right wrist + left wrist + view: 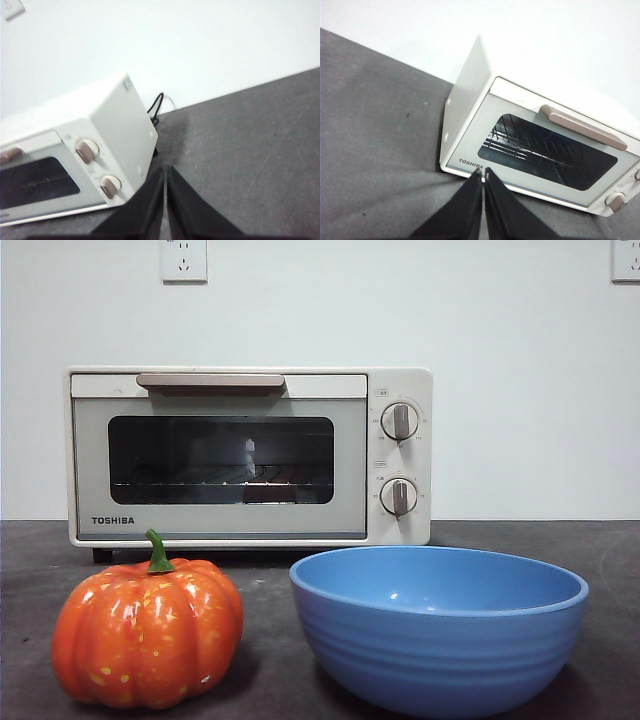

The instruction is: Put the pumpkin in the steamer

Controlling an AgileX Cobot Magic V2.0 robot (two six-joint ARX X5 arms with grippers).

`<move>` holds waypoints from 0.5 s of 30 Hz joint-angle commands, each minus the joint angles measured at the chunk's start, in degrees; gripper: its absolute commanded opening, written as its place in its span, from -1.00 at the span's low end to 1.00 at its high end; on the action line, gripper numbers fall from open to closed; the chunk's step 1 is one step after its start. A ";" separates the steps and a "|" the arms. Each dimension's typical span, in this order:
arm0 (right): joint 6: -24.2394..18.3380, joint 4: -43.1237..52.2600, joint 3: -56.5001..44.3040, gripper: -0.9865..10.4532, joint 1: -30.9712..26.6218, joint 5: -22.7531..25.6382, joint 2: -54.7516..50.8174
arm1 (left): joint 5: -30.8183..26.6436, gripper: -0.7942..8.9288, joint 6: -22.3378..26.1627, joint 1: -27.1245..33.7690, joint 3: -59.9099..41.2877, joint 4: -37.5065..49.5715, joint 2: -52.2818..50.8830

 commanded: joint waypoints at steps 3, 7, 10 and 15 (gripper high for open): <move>-2.51 -2.16 7.41 -0.81 -0.07 -2.82 6.78 | 0.24 -0.80 2.23 0.09 7.48 -3.87 5.88; -6.91 -6.67 14.67 -0.82 -0.07 -6.95 14.71 | 3.06 -0.80 6.93 0.09 14.19 -8.11 12.22; -10.32 -11.02 20.06 -0.82 -0.07 -10.21 20.87 | 6.23 -0.80 10.80 0.09 19.26 -11.91 17.57; -16.83 -20.31 29.46 -0.81 0.00 -16.96 31.15 | 12.33 -0.80 17.84 -0.07 26.86 -19.10 26.14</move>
